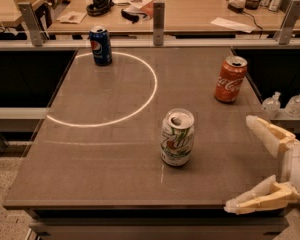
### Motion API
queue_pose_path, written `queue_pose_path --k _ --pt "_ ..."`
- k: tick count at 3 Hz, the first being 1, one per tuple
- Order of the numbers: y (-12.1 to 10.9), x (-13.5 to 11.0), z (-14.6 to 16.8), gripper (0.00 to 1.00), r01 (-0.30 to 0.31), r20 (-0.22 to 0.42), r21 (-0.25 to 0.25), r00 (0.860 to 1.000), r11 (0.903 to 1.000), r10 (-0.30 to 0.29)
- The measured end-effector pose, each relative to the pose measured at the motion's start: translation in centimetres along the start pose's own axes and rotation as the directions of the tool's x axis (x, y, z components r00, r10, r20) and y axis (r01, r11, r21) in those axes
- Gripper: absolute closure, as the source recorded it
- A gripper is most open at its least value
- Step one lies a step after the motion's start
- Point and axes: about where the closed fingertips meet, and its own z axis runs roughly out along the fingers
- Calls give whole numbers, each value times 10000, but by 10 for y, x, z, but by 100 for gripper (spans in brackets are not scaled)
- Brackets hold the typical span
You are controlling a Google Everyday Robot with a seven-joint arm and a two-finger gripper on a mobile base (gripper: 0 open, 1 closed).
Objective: Pick 7up can
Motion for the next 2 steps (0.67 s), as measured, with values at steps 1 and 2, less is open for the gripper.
queue_pose_path --k 1,2 --pt "-4 10 16 0 -266 70 -89 9996 9996 267" --pt "-8 18 33 0 -589 208 -317 9980 9978 596"
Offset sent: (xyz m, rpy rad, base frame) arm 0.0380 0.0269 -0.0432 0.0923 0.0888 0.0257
